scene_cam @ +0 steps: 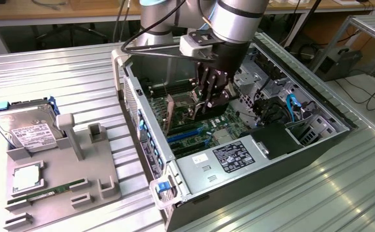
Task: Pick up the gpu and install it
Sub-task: 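Insert the gpu into the slot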
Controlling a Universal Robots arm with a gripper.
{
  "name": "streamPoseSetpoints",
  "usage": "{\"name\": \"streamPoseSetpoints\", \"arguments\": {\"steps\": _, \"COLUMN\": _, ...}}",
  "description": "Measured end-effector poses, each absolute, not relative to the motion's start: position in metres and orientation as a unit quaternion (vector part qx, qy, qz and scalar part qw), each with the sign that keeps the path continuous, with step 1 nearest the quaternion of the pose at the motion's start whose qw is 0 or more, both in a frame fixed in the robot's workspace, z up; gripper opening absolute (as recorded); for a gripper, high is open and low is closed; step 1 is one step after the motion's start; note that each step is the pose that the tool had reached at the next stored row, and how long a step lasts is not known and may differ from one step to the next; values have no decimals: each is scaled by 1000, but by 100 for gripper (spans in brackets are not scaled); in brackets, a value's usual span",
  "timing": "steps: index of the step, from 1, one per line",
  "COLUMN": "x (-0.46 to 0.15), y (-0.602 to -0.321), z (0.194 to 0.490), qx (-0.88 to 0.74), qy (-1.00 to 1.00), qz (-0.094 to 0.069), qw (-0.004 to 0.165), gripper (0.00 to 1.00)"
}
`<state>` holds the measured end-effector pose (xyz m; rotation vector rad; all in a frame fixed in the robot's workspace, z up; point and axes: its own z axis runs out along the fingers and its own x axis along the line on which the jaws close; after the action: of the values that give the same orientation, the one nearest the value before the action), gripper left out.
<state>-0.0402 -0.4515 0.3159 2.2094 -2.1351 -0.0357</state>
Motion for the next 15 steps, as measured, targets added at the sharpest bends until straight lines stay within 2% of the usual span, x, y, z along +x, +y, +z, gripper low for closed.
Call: {"name": "streamPoseSetpoints", "arguments": {"steps": 15, "x": -64, "y": -449, "z": 301, "qx": 717, "qy": -697, "qz": 2, "qw": 25, "gripper": 26}}
